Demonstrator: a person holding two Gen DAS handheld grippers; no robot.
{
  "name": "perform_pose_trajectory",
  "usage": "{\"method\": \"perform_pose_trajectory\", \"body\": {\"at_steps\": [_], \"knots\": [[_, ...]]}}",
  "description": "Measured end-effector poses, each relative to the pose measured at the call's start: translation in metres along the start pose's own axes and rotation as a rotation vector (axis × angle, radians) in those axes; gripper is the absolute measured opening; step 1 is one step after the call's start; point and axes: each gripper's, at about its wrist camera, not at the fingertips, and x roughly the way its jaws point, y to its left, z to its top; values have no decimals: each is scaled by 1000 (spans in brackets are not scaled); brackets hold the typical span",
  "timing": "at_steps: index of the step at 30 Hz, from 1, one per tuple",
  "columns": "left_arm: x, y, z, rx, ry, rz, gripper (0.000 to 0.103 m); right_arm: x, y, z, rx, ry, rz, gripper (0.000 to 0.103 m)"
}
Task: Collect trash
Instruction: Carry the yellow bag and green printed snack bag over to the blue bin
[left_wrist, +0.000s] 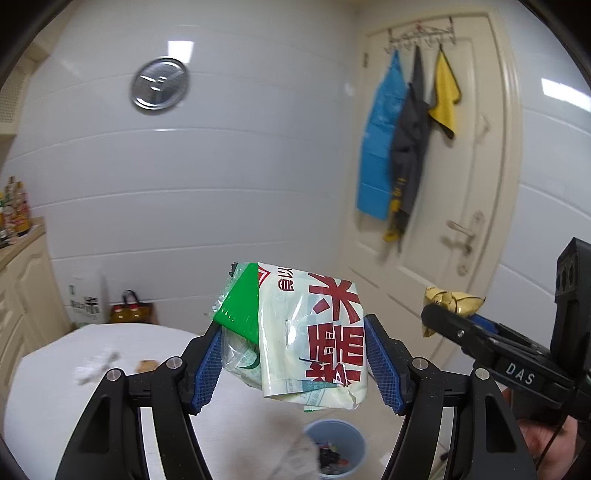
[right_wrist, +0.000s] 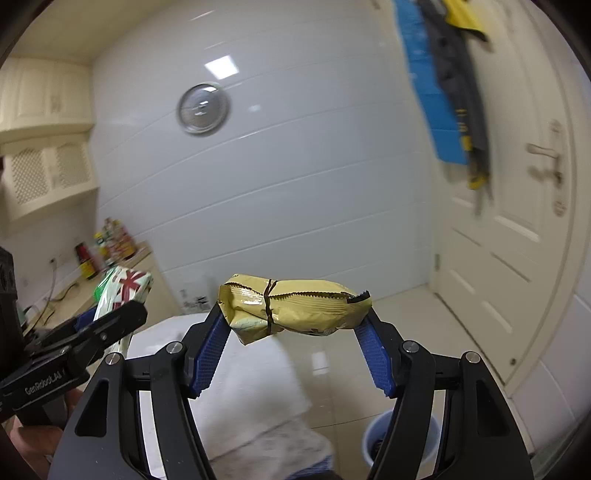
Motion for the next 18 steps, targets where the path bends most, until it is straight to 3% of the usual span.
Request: {"method": "perform_pose_trajectory", "body": {"at_steps": [9, 18], "knots": [[69, -26, 1, 47, 128, -105, 66, -2, -92, -11, 106, 27, -171, 68], [160, -36, -31, 87, 352, -157, 66, 46, -189, -67, 270, 190, -268, 68]]}}
